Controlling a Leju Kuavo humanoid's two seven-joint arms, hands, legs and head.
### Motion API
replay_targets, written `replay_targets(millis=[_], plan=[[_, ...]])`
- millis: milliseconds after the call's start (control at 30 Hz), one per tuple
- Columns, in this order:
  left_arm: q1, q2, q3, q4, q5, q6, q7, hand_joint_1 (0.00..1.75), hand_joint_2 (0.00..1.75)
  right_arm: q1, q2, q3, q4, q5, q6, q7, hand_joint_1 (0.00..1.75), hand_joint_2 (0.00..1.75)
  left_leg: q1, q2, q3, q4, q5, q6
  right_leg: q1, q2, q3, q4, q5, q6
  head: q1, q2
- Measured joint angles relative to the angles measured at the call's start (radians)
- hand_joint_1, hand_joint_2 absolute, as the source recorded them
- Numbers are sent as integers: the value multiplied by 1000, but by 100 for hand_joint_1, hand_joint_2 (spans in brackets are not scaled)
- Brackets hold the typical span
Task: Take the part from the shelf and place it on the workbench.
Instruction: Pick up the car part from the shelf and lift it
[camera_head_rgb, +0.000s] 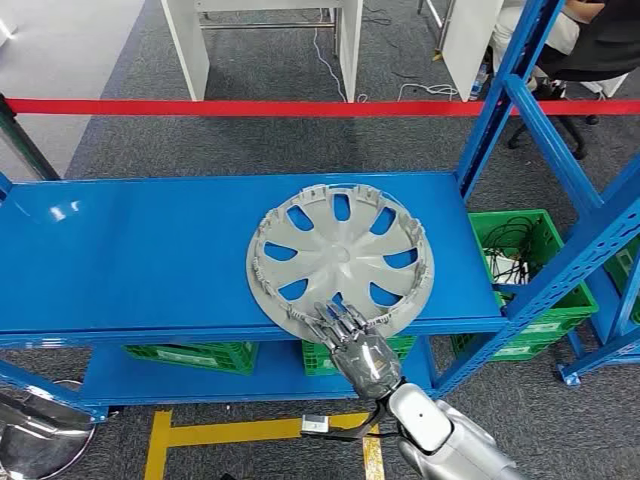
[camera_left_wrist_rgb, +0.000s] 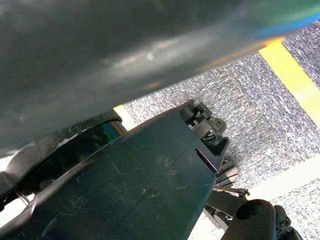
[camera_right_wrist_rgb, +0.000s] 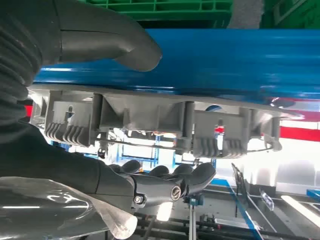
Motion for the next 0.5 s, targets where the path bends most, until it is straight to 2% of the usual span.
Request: replay_targets(millis=[500], plan=[[1,0,-2,0,3,0,-1,0,0,0,0,-33,1,-15,0,-11,0,175,0,0,0,0,0,0,0,0,0,0,0,0,0,0]])
